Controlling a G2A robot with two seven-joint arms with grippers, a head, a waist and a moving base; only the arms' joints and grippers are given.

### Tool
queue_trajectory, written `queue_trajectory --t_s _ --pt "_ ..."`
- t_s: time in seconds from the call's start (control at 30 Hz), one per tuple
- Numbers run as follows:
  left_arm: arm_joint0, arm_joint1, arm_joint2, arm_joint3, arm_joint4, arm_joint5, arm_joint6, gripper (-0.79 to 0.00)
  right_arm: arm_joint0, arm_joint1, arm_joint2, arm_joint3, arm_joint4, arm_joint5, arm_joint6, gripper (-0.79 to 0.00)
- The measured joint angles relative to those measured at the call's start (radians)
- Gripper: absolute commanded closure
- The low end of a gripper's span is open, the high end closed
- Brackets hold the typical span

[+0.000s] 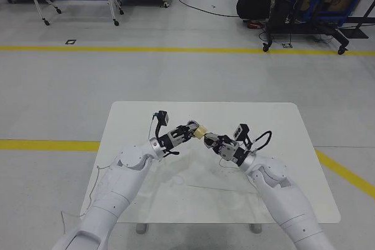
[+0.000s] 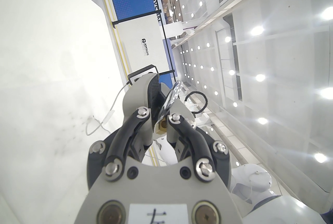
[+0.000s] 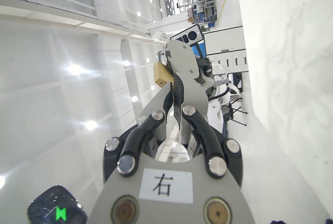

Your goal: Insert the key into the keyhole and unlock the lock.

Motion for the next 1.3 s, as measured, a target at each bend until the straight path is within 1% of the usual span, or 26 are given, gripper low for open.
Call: queue_trajectory --t_s 0.03,0.07,0.1,0.13,0.2,0.27,0.43,0.63,0.77,0.97,1.03,1.2,1.3 --pt "0.0 0.0 0.0 0.0 0.0 0.001 0.001 0.0 -0.002 0.001 0.0 -0.004 -0.022 -0.014 -0.011 -0.099" --pt "-0.001 0.0 0.0 0.001 -0.001 0.002 0.001 0.0 -0.005 0.001 -0.002 -0.009 -0.041 -0.026 -0.02 -0.274" --pt "-0.001 0.0 0.001 0.001 -0.001 0.003 0.002 0.0 -0.008 0.002 -0.003 -0.015 -0.061 -0.042 -0.028 -0.342" --pt "-0.001 0.0 0.001 0.001 -0.001 0.004 0.002 0.0 -0.01 0.003 -0.003 -0.017 -0.077 -0.056 -0.033 -0.366" --pt "-0.002 0.0 0.001 0.002 -0.002 0.005 0.002 0.0 -0.013 0.004 -0.005 -0.023 -0.118 -0.086 -0.044 -0.391" --pt "-0.003 0.0 0.002 0.004 -0.001 0.008 0.004 0.0 -0.016 0.005 -0.005 -0.026 -0.148 -0.112 -0.058 -0.391" --pt "-0.006 -0.001 0.005 0.008 0.01 0.017 0.017 0.0 -0.026 0.006 -0.003 -0.039 -0.207 -0.17 -0.095 -0.348" --pt "-0.012 -0.001 0.019 0.012 0.047 0.036 0.024 0.0 -0.034 0.009 0.003 -0.051 -0.292 -0.221 -0.148 -0.332" --pt "-0.013 -0.002 0.024 0.011 0.055 0.04 0.03 0.0 -0.039 0.011 0.005 -0.06 -0.328 -0.22 -0.172 -0.323" --pt "-0.016 -0.002 0.026 0.015 0.063 0.046 0.035 0.0 -0.037 0.014 -0.009 -0.061 -0.365 -0.19 -0.133 -0.314" --pt "-0.016 -0.002 0.028 0.015 0.072 0.046 0.044 0.0 -0.037 0.014 -0.012 -0.063 -0.371 -0.19 -0.125 -0.299" --pt "-0.014 -0.002 0.033 0.01 0.101 0.037 0.06 0.0 -0.036 0.015 -0.015 -0.069 -0.362 -0.196 -0.11 -0.212" --pt "-0.013 -0.001 0.036 0.008 0.113 0.035 0.067 0.0 -0.036 0.015 -0.013 -0.071 -0.351 -0.196 -0.101 -0.203"
